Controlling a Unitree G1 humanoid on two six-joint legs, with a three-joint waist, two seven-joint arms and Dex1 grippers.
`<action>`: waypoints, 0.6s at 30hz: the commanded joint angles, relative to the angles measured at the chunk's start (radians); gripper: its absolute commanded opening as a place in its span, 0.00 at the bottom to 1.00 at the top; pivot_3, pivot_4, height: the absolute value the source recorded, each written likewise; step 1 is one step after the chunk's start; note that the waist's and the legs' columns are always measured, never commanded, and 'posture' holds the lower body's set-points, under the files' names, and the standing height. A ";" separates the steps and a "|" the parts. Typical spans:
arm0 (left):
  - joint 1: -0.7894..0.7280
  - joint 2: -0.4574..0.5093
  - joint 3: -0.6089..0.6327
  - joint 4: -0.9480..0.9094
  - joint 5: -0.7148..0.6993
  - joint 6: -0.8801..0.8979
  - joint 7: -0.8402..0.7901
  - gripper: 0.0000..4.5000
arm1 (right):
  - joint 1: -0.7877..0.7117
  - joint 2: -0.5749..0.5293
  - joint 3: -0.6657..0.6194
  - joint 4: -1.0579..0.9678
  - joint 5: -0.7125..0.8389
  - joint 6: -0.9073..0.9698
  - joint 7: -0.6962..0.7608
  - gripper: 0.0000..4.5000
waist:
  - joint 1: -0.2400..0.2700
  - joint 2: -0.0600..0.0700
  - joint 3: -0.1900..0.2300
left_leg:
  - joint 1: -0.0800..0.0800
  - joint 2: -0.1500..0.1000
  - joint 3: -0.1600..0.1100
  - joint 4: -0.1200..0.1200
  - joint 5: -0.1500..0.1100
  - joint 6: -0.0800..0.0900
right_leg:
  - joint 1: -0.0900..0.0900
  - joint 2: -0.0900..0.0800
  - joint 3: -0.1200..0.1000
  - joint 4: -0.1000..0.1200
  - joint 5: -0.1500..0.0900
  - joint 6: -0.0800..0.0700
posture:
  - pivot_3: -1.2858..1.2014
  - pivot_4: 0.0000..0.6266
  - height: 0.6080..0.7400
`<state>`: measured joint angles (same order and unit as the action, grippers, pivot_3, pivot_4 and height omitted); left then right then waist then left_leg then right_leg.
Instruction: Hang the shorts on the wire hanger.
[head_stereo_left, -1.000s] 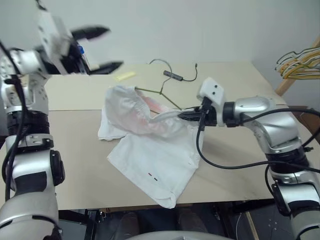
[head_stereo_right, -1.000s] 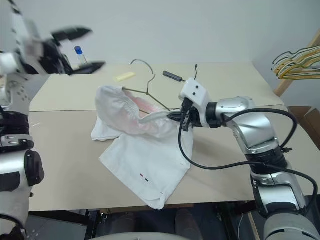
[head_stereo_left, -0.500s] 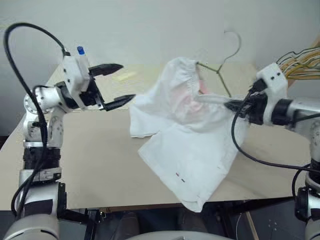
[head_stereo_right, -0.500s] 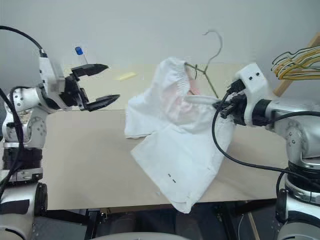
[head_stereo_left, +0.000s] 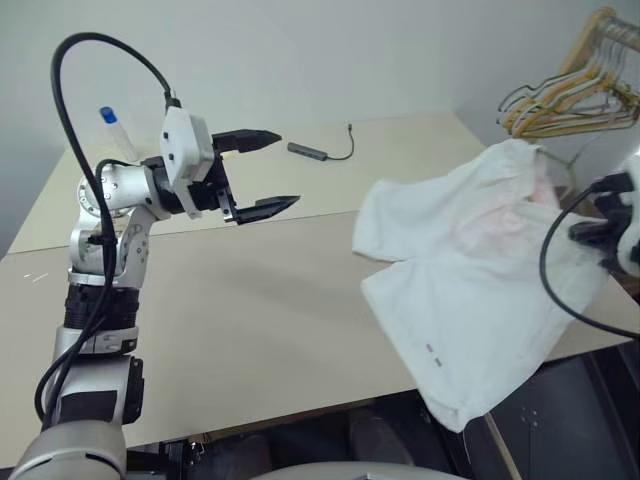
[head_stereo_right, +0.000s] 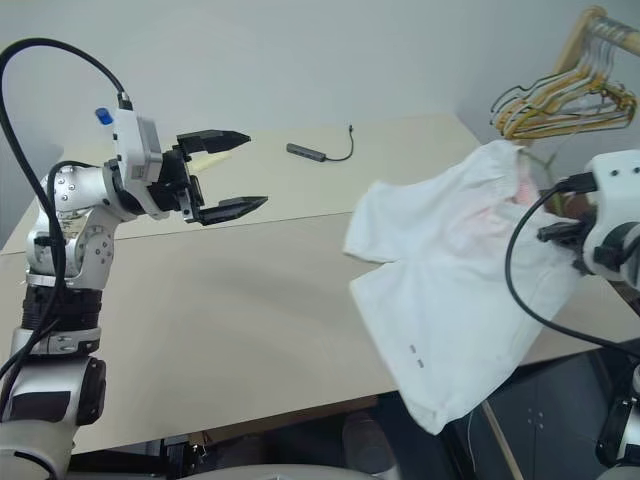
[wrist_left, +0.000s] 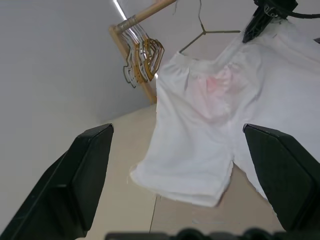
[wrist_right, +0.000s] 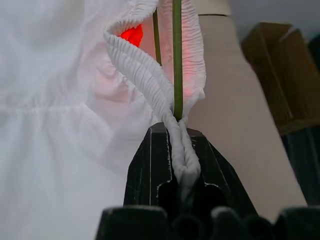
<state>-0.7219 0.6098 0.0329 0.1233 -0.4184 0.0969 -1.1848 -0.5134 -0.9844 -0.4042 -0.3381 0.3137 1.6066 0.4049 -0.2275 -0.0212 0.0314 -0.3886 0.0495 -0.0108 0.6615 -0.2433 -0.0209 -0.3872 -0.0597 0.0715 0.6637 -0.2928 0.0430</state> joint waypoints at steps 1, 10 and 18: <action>-0.035 -0.022 -0.004 -0.013 0.001 -0.021 0.008 1.00 | -0.070 -0.011 -0.059 0.029 -0.084 0.008 -0.105 0.02 | -0.020 0.003 0.000 | 0.000 0.000 0.000 0.000 0.000 0.000 | 0.000 0.000 0.000 0.000 0.000 0.000 | 0.39 0.00 1.00; -0.035 -0.100 -0.012 -0.045 -0.022 -0.003 0.043 1.00 | -0.256 0.146 -0.070 0.203 -0.313 -0.131 -0.427 0.02 | -0.084 0.011 -0.004 | 0.001 -0.001 0.001 -0.001 0.000 0.000 | 0.001 0.000 0.003 0.001 0.000 0.001 | 0.39 0.00 1.00; -0.016 -0.113 -0.025 -0.069 -0.016 0.001 0.061 1.00 | -0.418 0.302 -0.158 0.487 -0.397 -0.360 -0.662 0.02 | -0.123 0.015 -0.005 | 0.005 -0.001 0.001 -0.001 0.000 0.000 | 0.003 0.000 0.005 0.001 0.000 0.001 | 0.39 0.00 1.00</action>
<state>-0.7331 0.4947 -0.0027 0.0888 -0.4293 0.0973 -1.1371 -0.8795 -0.6891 -0.5257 0.1228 -0.0603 1.3305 -0.1944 -0.3503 -0.0066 0.0259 -0.3839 0.0485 -0.0093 0.6600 -0.2431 -0.0207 -0.3838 -0.0598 0.0769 0.6646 -0.2931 0.0438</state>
